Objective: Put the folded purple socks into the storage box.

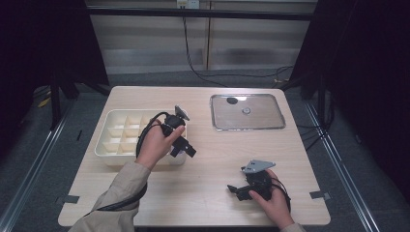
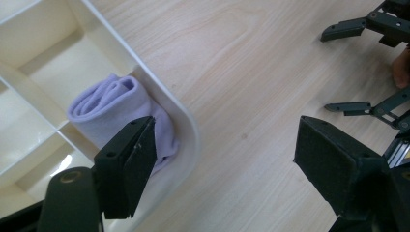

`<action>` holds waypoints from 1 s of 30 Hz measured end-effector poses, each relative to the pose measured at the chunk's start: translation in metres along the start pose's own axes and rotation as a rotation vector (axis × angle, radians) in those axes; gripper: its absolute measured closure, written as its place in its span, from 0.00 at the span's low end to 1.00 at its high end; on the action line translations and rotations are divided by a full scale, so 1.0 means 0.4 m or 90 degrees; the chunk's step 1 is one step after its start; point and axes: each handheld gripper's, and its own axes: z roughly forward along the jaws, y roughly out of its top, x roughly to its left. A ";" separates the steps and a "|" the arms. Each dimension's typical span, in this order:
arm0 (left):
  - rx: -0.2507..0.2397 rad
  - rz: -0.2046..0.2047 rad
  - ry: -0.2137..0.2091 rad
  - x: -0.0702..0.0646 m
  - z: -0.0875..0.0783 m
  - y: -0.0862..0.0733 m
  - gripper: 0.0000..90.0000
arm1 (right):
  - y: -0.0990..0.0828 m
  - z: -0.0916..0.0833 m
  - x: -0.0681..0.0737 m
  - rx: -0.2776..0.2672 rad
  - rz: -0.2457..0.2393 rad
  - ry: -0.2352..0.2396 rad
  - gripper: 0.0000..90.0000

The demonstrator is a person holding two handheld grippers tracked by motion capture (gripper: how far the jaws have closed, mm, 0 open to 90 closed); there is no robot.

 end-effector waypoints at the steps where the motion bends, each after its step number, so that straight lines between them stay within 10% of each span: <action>1: 0.002 0.009 -0.004 -0.003 0.000 0.000 0.25 | 0.000 0.000 0.000 0.000 0.000 0.000 0.15; 30: -0.003 0.073 -0.065 -0.082 0.051 -0.027 0.25 | 0.000 -0.001 0.001 0.003 0.001 0.000 0.15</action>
